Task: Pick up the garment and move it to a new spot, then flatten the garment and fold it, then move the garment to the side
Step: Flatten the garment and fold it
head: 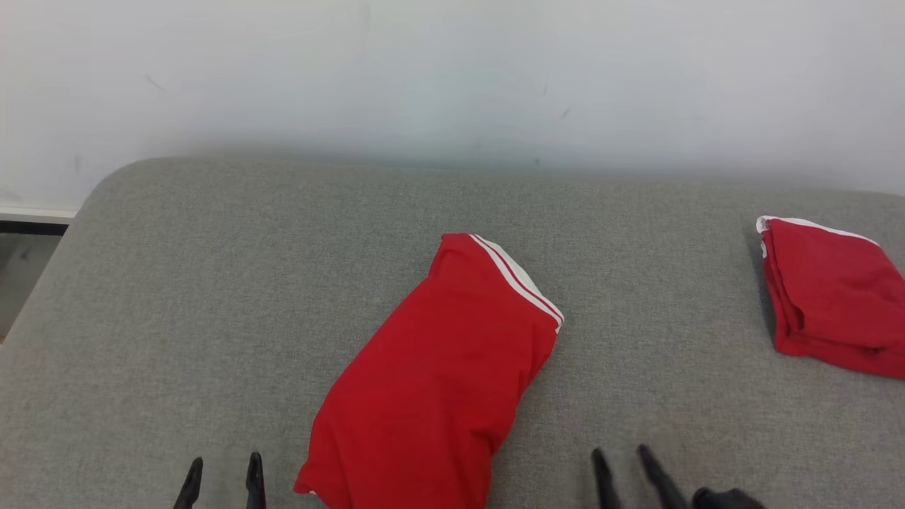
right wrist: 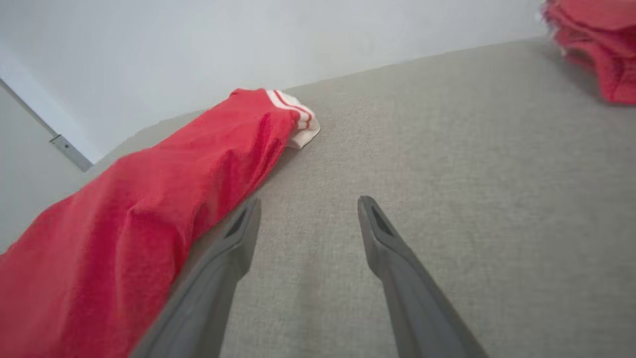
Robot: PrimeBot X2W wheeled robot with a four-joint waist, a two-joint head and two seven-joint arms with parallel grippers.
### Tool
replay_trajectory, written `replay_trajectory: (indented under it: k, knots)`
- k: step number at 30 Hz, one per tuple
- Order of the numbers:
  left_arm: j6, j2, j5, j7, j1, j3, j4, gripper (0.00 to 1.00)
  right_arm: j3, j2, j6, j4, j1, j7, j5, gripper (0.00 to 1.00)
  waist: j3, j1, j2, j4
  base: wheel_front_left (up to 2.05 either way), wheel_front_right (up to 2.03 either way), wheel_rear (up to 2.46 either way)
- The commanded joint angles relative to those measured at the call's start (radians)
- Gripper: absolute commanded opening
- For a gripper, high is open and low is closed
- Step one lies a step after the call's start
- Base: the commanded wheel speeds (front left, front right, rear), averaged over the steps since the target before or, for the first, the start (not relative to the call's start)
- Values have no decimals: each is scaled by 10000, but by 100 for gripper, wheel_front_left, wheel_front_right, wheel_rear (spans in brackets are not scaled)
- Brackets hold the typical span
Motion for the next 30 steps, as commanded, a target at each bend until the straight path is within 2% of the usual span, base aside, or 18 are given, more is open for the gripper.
replay_trajectory:
  k: [1,5,12,23,24,26,30]
  knots:
    - [-24,-6,51,-30,-67,86,73,100,464,19,-26,209,54,-2,212,100,-81,-1,0,-14,0,0,0]
    - [-69,-8,51,-30,-166,206,122,100,1551,2,-26,728,-222,-2,739,100,-172,-1,0,32,0,0,0]
    - [-110,-4,-99,-30,-38,94,164,100,3459,13,-25,1775,-1209,-1,2423,100,-261,-1,0,355,0,0,0]
    - [-145,-6,-154,-30,-53,-52,264,100,6092,14,-27,4658,-2707,63,4980,100,-317,-1,0,1012,0,0,0]
    - [-143,-7,-163,-30,-43,-68,262,100,6340,11,-27,4757,-2732,149,5430,80,-326,-1,0,1052,0,0,0]
    - [-136,-6,-168,-30,-15,-45,249,100,6708,10,-27,4872,-2914,121,6130,0,-325,-1,0,1083,0,0,0]
    - [-45,-6,-262,-30,12,11,163,100,6765,-10,-27,5543,-3550,3,6391,0,-266,-1,0,1027,0,0,0]
